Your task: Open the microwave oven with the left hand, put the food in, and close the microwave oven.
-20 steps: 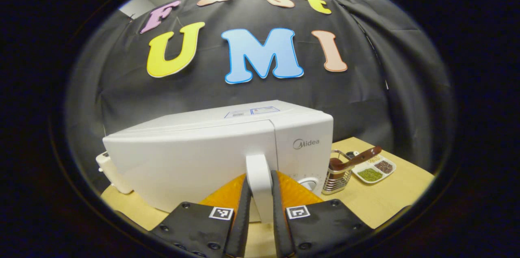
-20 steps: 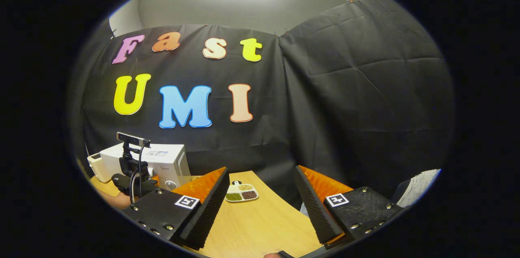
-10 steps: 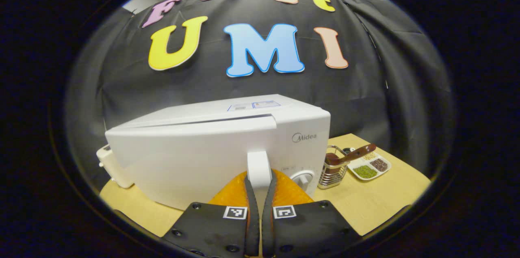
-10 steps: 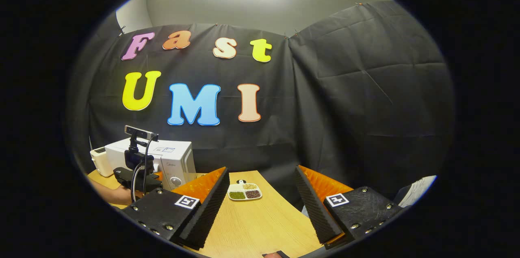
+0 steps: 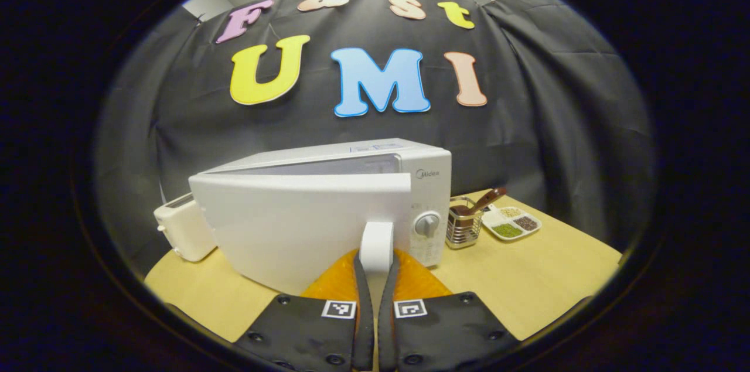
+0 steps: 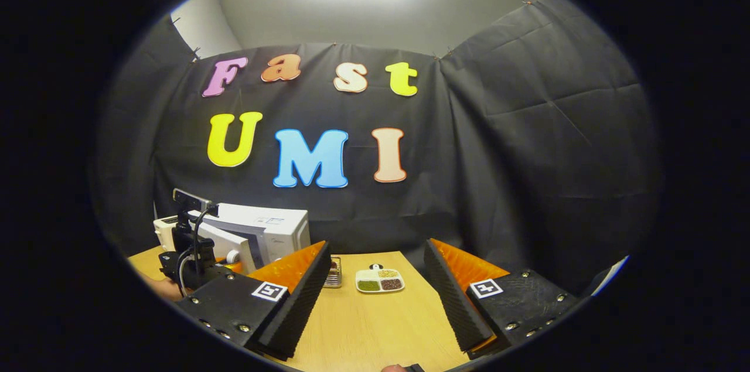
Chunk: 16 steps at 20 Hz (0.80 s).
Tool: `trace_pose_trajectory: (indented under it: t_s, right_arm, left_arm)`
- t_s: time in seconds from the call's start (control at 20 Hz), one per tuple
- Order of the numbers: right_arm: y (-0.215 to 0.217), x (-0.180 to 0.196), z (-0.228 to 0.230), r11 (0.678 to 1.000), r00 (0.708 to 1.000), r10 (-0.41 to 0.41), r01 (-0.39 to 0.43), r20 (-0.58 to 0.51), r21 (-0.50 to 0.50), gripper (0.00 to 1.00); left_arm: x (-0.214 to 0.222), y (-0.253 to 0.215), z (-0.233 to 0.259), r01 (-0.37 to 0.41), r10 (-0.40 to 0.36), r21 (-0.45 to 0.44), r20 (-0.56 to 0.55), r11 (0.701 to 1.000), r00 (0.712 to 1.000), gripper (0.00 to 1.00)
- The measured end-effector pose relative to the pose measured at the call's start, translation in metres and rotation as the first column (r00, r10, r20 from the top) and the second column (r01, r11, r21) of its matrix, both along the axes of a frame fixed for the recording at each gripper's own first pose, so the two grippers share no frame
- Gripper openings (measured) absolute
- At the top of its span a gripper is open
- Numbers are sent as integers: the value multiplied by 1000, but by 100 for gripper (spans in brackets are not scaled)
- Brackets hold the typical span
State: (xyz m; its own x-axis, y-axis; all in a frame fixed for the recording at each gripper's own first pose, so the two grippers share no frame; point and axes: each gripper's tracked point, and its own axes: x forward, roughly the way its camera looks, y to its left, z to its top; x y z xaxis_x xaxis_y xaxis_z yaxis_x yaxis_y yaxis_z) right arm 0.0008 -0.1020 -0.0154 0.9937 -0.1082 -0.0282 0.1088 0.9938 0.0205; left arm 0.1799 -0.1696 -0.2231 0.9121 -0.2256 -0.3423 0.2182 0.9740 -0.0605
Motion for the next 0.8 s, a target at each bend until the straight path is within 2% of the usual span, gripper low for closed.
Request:
trace_pose_trajectory:
  t_s: [0.5, 0.8]
  right_arm:
    - [34, -15, -5, 977, 978, 209, -209, 10, 29, 97]
    - [84, -7, -1, 955, 956, 294, -294, 12, 44, 97]
  left_arm:
    - [-74, 66, 3, -104, 106, 57, -22, 993, 994, 12]
    - [-111, 114, 1, -137, 138, 78, -14, 987, 990, 11]
